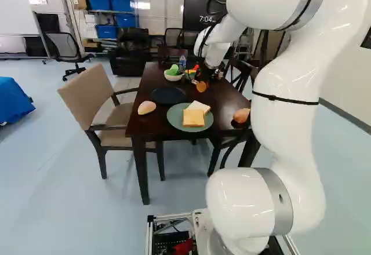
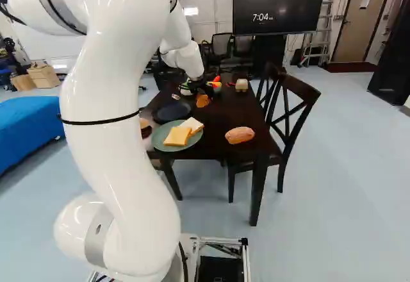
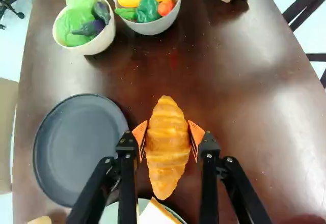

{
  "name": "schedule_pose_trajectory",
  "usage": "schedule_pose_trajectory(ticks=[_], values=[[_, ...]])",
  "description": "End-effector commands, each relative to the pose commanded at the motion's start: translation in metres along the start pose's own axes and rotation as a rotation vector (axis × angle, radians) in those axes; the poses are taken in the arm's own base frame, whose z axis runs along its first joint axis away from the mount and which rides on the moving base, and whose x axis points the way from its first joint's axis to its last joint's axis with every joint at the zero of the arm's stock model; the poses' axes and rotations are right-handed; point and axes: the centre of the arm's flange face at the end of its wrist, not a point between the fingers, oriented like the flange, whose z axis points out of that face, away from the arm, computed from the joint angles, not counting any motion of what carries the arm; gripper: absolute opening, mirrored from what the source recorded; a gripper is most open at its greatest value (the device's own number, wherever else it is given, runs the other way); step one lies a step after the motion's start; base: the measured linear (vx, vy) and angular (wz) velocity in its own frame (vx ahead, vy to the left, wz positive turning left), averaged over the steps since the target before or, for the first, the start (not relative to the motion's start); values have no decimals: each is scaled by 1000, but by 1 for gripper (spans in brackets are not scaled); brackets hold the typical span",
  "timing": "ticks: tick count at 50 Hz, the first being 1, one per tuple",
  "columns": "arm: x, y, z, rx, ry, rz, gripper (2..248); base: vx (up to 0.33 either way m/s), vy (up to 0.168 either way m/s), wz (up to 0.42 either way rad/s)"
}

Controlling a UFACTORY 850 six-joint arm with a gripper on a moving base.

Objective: Move the croissant to the empty plate

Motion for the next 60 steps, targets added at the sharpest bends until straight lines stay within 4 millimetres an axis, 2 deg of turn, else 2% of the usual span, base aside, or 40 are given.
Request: schedule_pose_trajectory(ticks=[25, 60], values=[[14, -45, 19, 42, 10, -54, 126, 0, 0, 0], [9, -107, 25, 100, 7, -131, 126, 0, 0, 0]])
